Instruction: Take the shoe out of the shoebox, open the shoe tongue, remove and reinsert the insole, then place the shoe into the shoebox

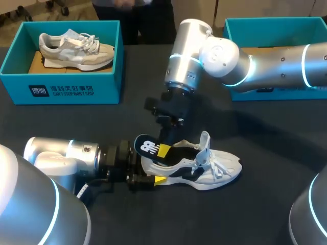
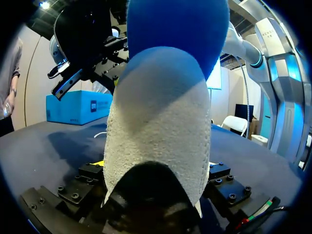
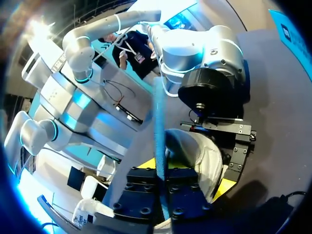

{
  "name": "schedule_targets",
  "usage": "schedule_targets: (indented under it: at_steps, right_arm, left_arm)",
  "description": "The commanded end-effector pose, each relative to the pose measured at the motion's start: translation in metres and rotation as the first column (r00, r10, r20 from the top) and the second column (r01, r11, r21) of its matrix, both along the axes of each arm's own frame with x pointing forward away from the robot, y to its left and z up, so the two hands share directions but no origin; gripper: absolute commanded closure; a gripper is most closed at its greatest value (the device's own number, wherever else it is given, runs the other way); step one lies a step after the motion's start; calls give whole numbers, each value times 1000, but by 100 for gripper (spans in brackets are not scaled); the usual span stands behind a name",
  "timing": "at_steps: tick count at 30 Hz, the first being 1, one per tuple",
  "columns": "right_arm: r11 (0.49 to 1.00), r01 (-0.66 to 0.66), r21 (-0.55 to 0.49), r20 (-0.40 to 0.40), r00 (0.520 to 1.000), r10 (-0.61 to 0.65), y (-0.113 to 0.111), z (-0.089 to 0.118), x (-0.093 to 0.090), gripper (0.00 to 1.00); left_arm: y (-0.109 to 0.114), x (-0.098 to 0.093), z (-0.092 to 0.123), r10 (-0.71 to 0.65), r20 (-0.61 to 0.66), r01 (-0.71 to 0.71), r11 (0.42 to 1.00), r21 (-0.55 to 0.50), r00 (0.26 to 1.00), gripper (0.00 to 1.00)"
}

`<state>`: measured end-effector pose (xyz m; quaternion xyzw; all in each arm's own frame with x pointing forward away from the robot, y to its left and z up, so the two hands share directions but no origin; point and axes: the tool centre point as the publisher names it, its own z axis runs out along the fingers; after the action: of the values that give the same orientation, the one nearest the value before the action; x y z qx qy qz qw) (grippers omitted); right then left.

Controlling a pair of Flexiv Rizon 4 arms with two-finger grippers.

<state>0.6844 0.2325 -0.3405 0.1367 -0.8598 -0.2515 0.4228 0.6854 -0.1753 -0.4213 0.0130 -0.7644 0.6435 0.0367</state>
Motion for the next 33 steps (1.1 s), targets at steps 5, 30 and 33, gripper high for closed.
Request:
schedule_targets:
  at_steps: [5, 30, 33]
  right_arm:
    - [999, -2, 34, 92, 996, -1, -1, 37, 5, 100]
    - [957, 66, 282, 89, 992, -94, 20, 73, 23, 100]
    - [961, 94, 260, 123, 984, -129, 24, 96, 31, 100]
  left_arm:
    - [-1, 0, 0, 1, 0, -1, 1000, 0, 1000, 100]
    - [-1, 0, 0, 1, 0, -1, 1000, 0, 1000, 100]
    - [-1, 0, 0, 1, 0, -1, 1000, 0, 1000, 100]
